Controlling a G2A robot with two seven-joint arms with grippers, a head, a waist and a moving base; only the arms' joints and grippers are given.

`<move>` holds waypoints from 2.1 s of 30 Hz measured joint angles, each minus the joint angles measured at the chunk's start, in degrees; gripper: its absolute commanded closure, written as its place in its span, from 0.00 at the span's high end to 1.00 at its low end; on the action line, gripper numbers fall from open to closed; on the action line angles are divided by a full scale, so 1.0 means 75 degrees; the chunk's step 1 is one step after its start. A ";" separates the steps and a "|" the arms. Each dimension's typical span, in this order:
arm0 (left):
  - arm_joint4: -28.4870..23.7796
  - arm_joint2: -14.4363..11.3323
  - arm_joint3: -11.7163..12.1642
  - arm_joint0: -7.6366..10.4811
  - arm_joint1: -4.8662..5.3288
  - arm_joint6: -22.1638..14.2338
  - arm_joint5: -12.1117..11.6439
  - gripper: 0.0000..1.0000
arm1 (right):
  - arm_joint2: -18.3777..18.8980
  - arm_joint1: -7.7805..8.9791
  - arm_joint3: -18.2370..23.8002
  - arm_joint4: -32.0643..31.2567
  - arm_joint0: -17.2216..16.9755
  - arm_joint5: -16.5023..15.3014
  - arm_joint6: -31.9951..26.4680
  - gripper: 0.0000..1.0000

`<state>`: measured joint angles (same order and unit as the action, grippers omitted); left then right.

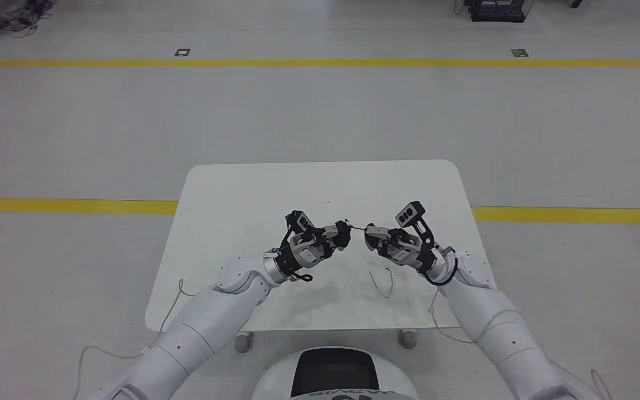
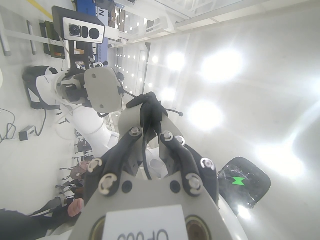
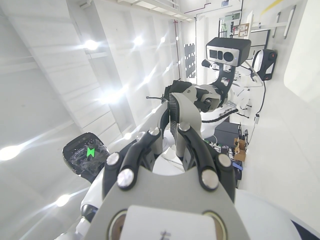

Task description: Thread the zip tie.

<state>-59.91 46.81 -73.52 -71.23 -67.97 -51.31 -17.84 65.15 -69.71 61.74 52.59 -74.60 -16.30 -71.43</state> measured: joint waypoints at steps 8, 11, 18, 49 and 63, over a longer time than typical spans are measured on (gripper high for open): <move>0.0000 0.0000 0.0000 0.0000 0.0000 0.0000 0.0000 0.00 | 0.0095 0.0004 -0.0045 -0.0020 -0.0034 0.0013 0.0015 0.00; 0.0000 0.0000 0.0000 0.0000 0.0000 0.0000 0.0000 0.00 | 0.0128 0.0004 -0.0059 -0.0032 -0.0041 0.0013 0.0035 0.00; 0.0000 0.0000 0.0000 0.0000 0.0000 0.0000 0.0000 0.00 | 0.0180 -0.0001 -0.0081 -0.0059 -0.0049 0.0025 0.0052 0.00; 0.0000 0.0000 0.0000 0.0000 0.0000 0.0000 0.0000 0.00 | 0.0307 -0.0037 -0.0354 -0.0356 -0.0014 0.0035 0.0373 0.00; 0.0000 0.0000 0.0000 0.0000 0.0000 0.0000 0.0000 0.00 | 0.0243 -0.0055 -0.0468 -0.0658 0.0026 0.0199 0.0578 0.00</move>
<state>-59.91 46.81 -73.52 -71.23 -67.97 -51.31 -17.84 66.97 -70.12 58.23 47.65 -74.40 -14.81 -67.09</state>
